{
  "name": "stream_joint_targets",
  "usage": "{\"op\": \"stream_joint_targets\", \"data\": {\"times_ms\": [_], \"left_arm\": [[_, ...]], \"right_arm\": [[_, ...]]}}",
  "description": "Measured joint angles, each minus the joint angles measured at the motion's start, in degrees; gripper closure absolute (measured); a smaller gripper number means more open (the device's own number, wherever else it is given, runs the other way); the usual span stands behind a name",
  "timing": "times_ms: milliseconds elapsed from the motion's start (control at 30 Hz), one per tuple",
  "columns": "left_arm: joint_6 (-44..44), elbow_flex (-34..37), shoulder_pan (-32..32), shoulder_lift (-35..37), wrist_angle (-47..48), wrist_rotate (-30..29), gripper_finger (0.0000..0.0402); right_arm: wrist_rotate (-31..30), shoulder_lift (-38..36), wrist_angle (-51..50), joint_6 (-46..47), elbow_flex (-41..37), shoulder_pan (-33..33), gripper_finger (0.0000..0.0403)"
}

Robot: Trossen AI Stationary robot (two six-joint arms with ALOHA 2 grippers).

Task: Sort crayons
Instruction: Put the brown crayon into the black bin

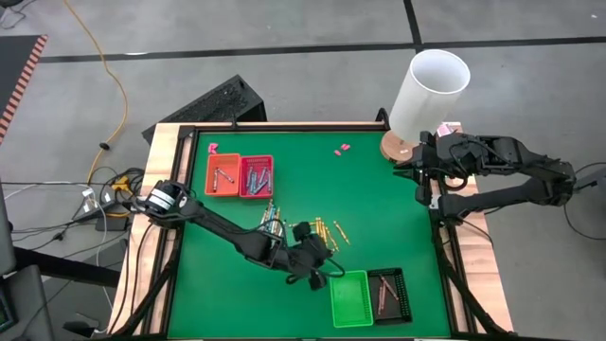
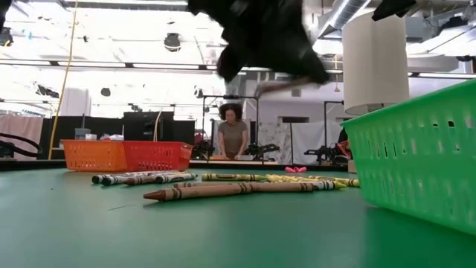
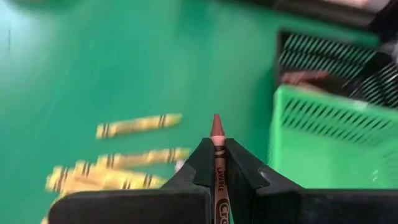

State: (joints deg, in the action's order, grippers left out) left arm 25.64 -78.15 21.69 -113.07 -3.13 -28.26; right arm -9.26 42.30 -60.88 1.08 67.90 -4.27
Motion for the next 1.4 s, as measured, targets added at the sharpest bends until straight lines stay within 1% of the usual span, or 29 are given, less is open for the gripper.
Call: {"op": "stream_joint_targets", "data": {"times_ms": [200, 267, 367, 533, 600, 667, 733, 800, 967, 1100, 1233, 1400], "left_arm": [[-8.7, -0.6, -0.7, -0.3, -14.1, 0.0, 0.0400], [-12.4, -0.6, -1.0, -0.4, -19.7, 1.8, 0.0400], [-15.6, -0.8, -2.0, -1.6, -27.7, 4.5, 0.0400], [-19.5, -2.1, -2.7, -4.9, -36.1, 8.4, 0.0400], [-20.5, -4.9, -3.2, -7.6, -38.2, 10.8, 0.0400], [-21.5, -7.2, -3.3, -9.9, -37.2, 12.2, 0.0400], [-22.8, -11.1, -3.5, -13.6, -37.6, 14.3, 0.0400], [-24.6, -14.5, -3.5, -16.2, -36.5, 15.2, 0.0400], [-27.5, -24.7, -3.8, -23.7, -37.4, 21.6, 0.0400], [-29.8, -31.4, -3.9, -28.9, -36.2, 24.7, 0.0400], [-32.9, -35.8, -4.1, -31.9, -36.3, 28.7, 0.0400], [-37.6, -36.9, -4.4, -33.6, -34.6, 32.5, 0.0400]], "right_arm": [[0.0, 0.0, 0.0, 0.0, 0.0, 0.0, 0.0335], [0.0, 0.0, 0.1, 0.0, 0.0, 0.0, 0.0335], [0.0, 0.0, 0.1, 0.3, 0.0, 0.0, 0.0335], [0.0, 0.0, 0.1, 0.5, 0.0, 0.0, 0.0335], [0.0, 0.0, 0.0, 0.6, 0.0, 0.0, 0.0335], [0.0, 0.0, 0.1, 0.6, 0.0, 0.0, 0.0335], [0.0, 0.0, 0.1, 0.6, 0.0, 0.0, 0.0335], [0.0, 0.0, 0.1, 0.6, 0.0, 0.0, 0.0335], [0.0, 0.0, 0.0, 0.6, 0.0, 0.0, 0.0335], [0.0, 0.0, 0.0, 0.6, 0.0, 0.0, 0.0335], [0.0, 0.0, -0.1, 0.5, 0.0, 0.0, 0.0335], [0.0, 0.0, -0.1, 0.4, 0.0, 0.0, 0.0335]]}}
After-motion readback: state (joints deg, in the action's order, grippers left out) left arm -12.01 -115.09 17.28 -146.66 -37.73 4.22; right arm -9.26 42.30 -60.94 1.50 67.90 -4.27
